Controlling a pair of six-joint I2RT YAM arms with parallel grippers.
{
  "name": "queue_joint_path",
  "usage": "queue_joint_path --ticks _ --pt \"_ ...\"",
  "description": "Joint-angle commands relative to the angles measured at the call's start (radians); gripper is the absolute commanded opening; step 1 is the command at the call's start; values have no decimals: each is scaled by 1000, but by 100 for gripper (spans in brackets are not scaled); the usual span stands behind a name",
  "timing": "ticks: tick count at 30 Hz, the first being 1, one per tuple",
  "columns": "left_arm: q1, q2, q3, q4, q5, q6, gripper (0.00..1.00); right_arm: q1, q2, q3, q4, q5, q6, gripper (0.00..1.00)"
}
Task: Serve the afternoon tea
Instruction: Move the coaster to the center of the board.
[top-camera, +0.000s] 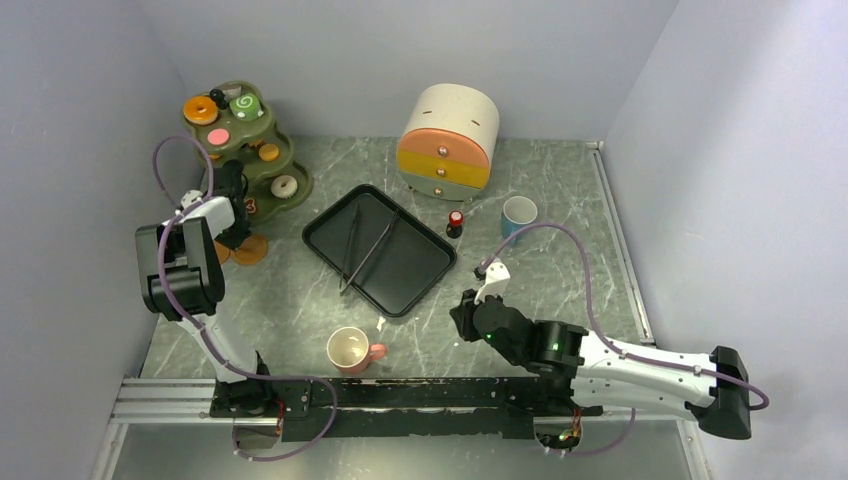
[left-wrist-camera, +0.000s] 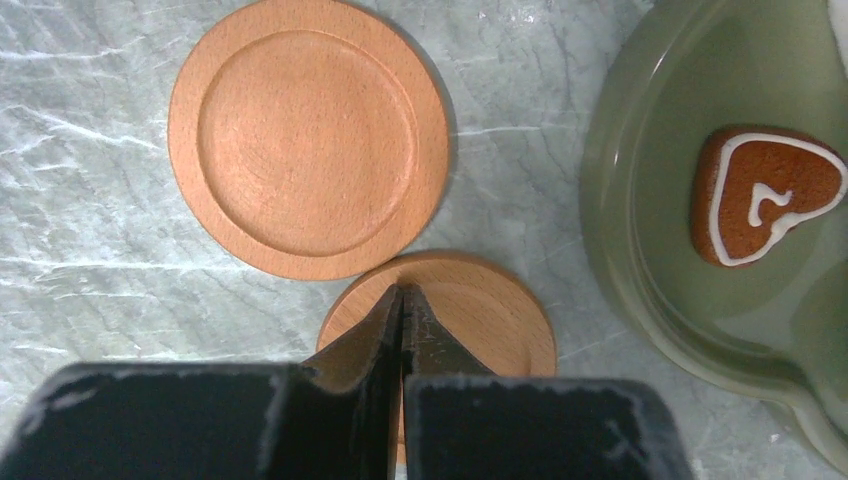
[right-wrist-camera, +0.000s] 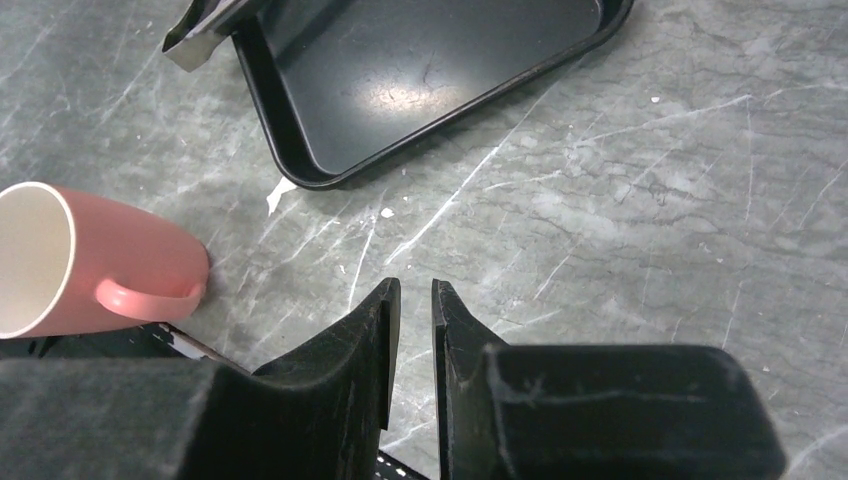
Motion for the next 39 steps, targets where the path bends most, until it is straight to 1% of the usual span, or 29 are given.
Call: queue_joint_path --ticks 1,3,6,10,15,23,29,39 --pt "-3 54 -127 -14 199 37 5 5 18 21 24 9 -13 23" --pt "-13 62 -172 13 252 39 5 4 36 31 29 3 -19 23" --pt "-39 76 -213 39 292 42 5 4 55 42 36 3 -23 23" --pt "-90 84 -196 17 305 50 5 4 47 34 41 0 -15 23" --pt "-134 45 -193 17 350 34 5 4 30 17 41 -4 -6 23" --pt "-149 26 -205 8 376 14 5 4 38 21 46 5 -17 23" --pt "-158 24 -243 31 467 2 5 4 62 24 61 -1 -24 23" --pt "-165 -5 -306 -4 509 -30 5 4 74 24 83 -7 -34 23"
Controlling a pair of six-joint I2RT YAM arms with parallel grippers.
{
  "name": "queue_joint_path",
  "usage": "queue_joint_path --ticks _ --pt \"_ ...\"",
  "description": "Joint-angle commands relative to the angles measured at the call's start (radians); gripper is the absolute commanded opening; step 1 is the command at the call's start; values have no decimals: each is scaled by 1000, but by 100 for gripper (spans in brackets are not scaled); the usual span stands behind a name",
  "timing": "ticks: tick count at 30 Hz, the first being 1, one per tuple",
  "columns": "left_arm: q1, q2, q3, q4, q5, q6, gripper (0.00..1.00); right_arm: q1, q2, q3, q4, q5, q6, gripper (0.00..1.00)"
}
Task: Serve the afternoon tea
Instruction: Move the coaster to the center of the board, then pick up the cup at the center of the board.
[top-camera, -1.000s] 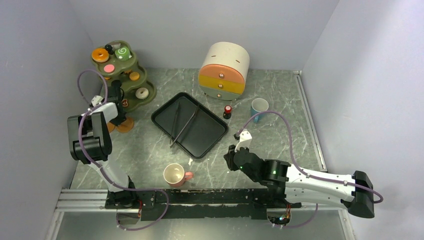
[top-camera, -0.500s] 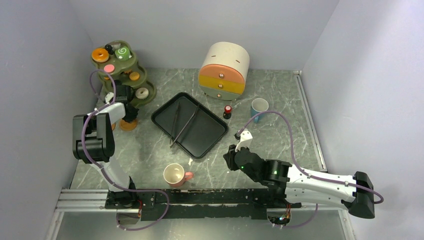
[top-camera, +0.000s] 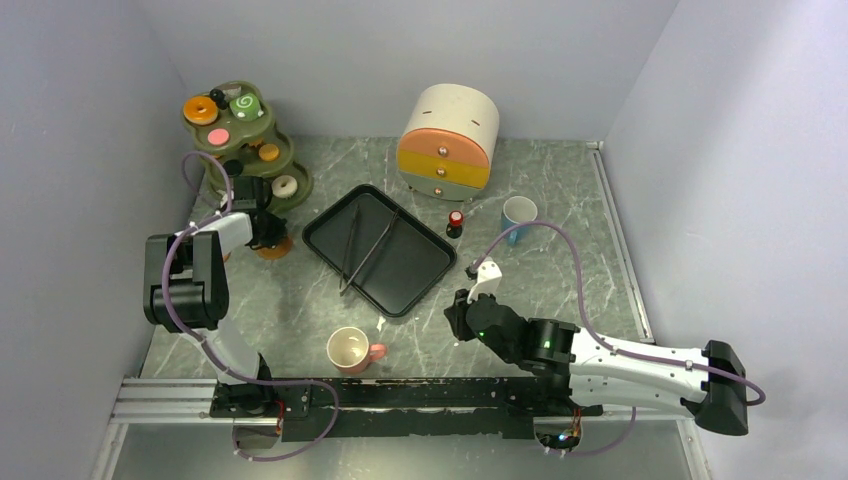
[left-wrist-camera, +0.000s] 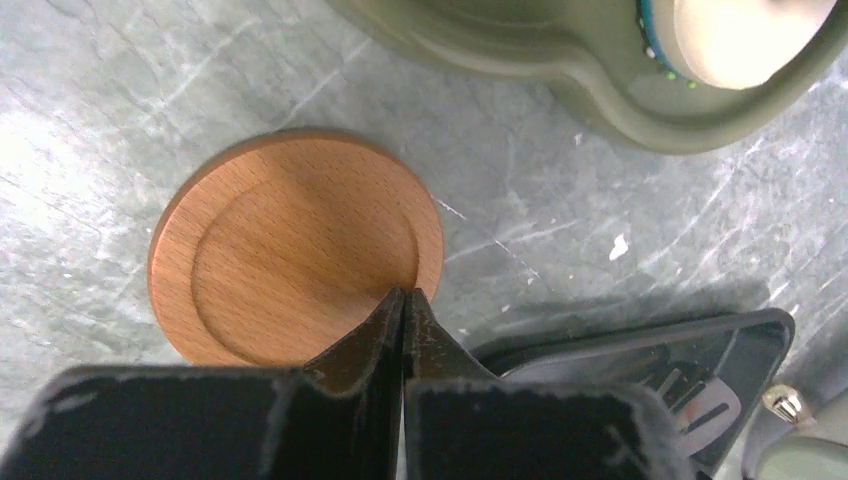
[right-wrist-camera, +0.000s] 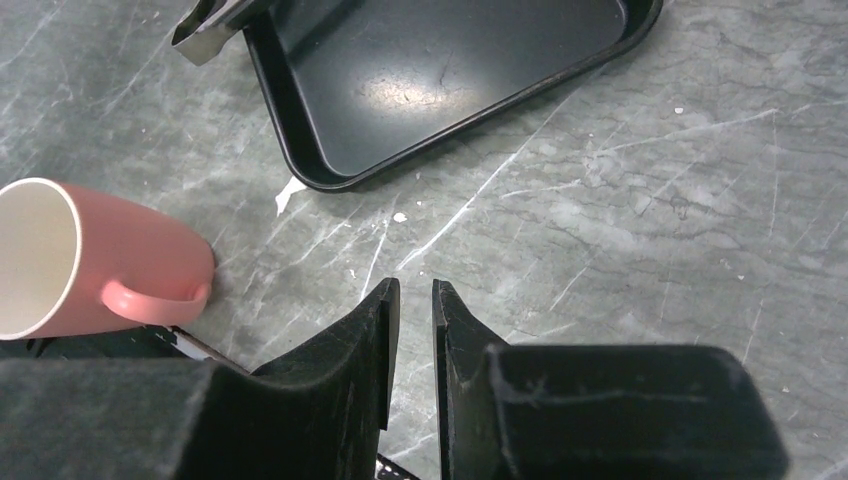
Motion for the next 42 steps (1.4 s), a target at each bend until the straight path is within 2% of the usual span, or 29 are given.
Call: queue_joint_path --ticks 1,13,20,23,26,30,33,38,42 --pt "-36 88 -122 -263 109 -14 5 4 8 13 31 12 -10 23" --pt "-37 30 -98 -312 107 -22 5 4 -12 9 24 16 -13 23" --pt "-34 -47 127 -460 42 29 7 4 -1 42 8 41 -41 25" --pt "-36 -67 206 -501 35 68 17 4 7 42 23 31 -44 26" --pt "-37 -88 239 -507 20 137 21 4 22 33 42 12 -31 26" --pt "-37 -145 219 -470 -3 263 29 4 48 27 62 -11 -24 28" --pt "-37 -221 155 -375 85 382 44 4 56 28 82 -44 -51 30" --pt "-41 -350 66 -288 157 504 66 4 87 32 179 -190 -146 38" --pt "-60 -411 79 -329 129 589 72 5 148 48 259 -327 -233 43"
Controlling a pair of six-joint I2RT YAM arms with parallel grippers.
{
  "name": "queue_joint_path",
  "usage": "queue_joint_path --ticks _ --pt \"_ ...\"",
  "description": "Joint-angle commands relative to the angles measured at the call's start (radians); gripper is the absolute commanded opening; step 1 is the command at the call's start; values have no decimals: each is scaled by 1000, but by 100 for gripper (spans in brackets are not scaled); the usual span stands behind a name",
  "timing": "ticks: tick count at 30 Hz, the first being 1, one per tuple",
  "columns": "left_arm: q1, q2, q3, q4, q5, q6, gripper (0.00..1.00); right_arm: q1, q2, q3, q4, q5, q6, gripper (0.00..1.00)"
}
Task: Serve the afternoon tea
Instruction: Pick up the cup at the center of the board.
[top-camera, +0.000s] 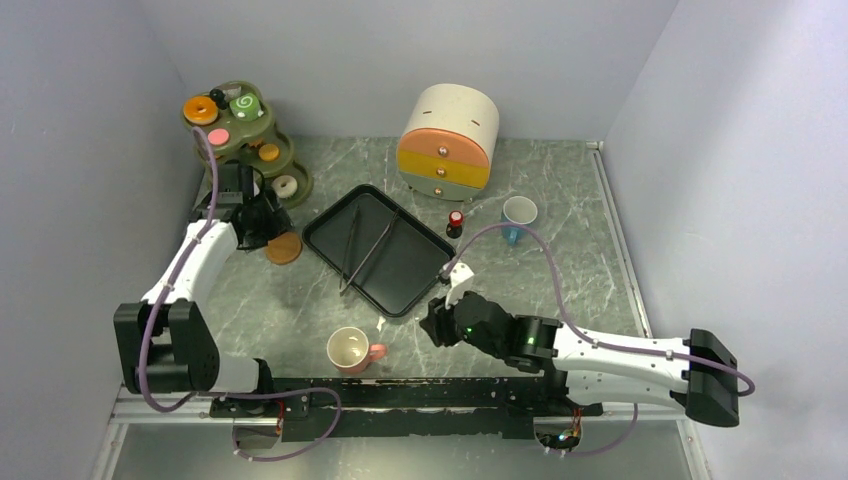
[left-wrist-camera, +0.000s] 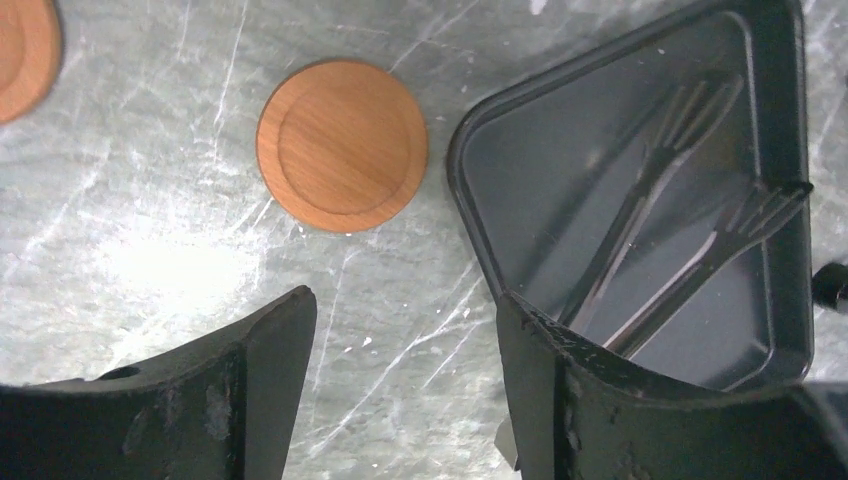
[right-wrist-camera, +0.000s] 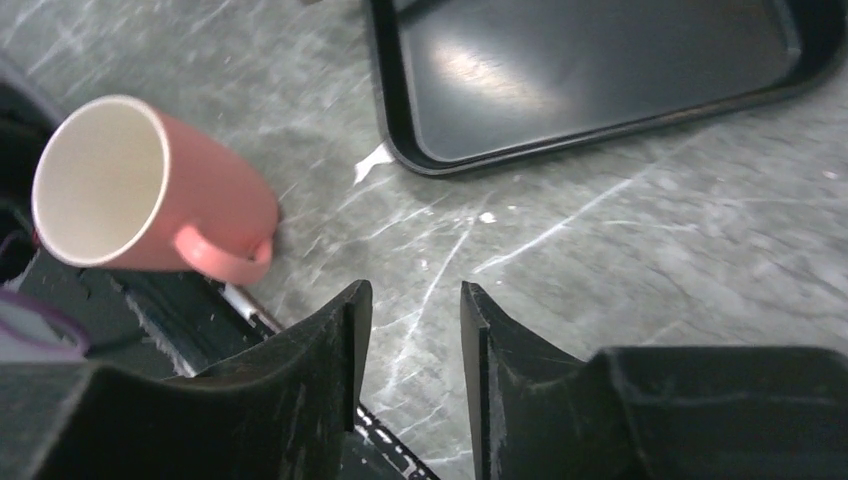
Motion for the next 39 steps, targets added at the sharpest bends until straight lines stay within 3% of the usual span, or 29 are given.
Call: queue_joint_path --ticks 1,9,17,22,25,32,35,39 --pt "-20 -71 11 20 44 157 73 4 65 41 129 -195 -127 45" --pt "-103 -124 -2 -124 37 233 67 5 182 107 207 -401 -232 55" --pt "-381 -202 -22 -285 -8 158 51 4 179 181 86 -200 -186 55" --pt "-610 -260 51 -403 -116 -25 43 4 108 193 -13 -15 -98 54" --pt "-791 -279 74 -397 -127 -163 43 4 63 226 -112 100 -41 54" --pt "-1209 -101 187 -515 -363 -465 40 4 -101 195 -160 152 8 54" --pt "-1290 -64 230 -534 -430 -524 41 5 -169 180 -205 179 38 54" --pt "-1297 -35 223 -546 -438 -533 42 4 -241 162 -249 202 62 54"
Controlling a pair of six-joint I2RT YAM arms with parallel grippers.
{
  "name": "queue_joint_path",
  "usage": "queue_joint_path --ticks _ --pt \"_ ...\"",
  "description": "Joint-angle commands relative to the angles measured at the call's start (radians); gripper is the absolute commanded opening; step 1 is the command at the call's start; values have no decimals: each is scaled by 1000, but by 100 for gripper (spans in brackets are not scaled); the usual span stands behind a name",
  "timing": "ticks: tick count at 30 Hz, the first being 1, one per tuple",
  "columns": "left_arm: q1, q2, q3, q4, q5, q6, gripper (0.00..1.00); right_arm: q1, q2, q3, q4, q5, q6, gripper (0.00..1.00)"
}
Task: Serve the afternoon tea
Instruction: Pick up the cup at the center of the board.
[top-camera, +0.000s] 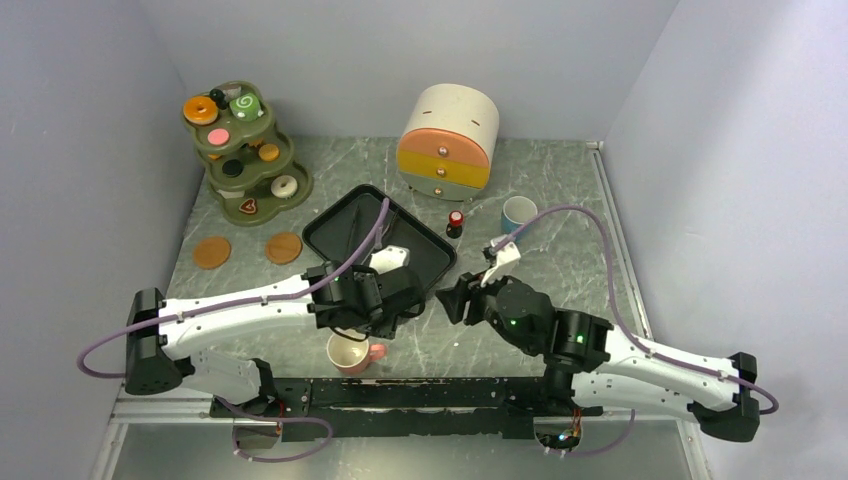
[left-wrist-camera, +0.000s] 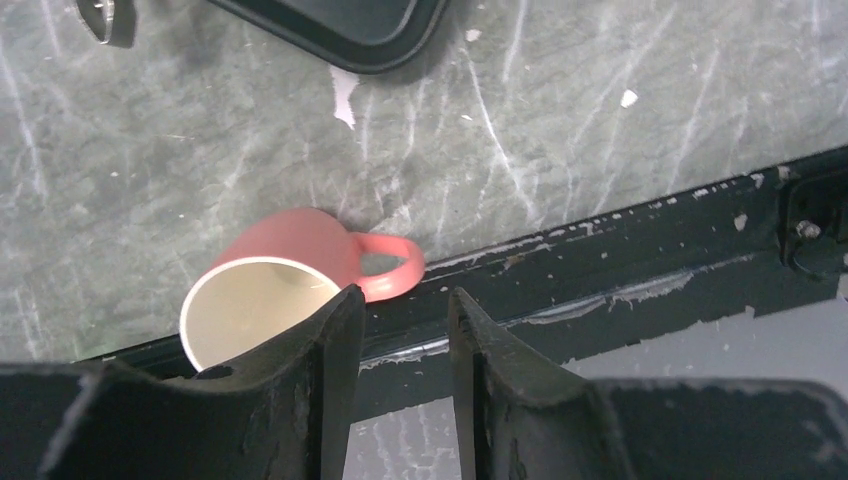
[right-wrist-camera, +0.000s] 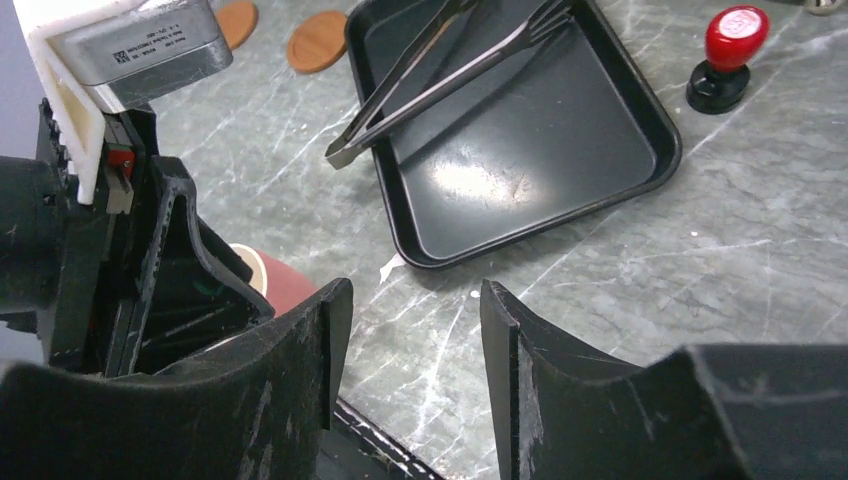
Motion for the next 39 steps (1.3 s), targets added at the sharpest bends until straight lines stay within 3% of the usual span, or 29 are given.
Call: queue_joint_path --ticks 1,10,14,26,30,34,39 --pt "-5 16 19 -83 -99 -93 42 4 -70 -26 -78 67 54 54" --pt "-3 -134 -153 46 -96 -129 49 4 -97 -29 -122 71 75 54" --pt "-3 -110 -140 -36 -125 -175 49 4 -97 -16 -146 72 93 53" --pt "-1 -67 -235 59 -139 -182 44 5 -134 -44 -148 67 122 53" --pt "22 -59 -299 147 -114 -117 42 4 -119 -29 -166 76 118 53" --pt "36 -35 -291 126 -160 -118 32 4 -114 -19 -160 67 110 53" --pt "99 -51 -289 181 -136 -11 9 4 -109 -21 -142 75 105 53"
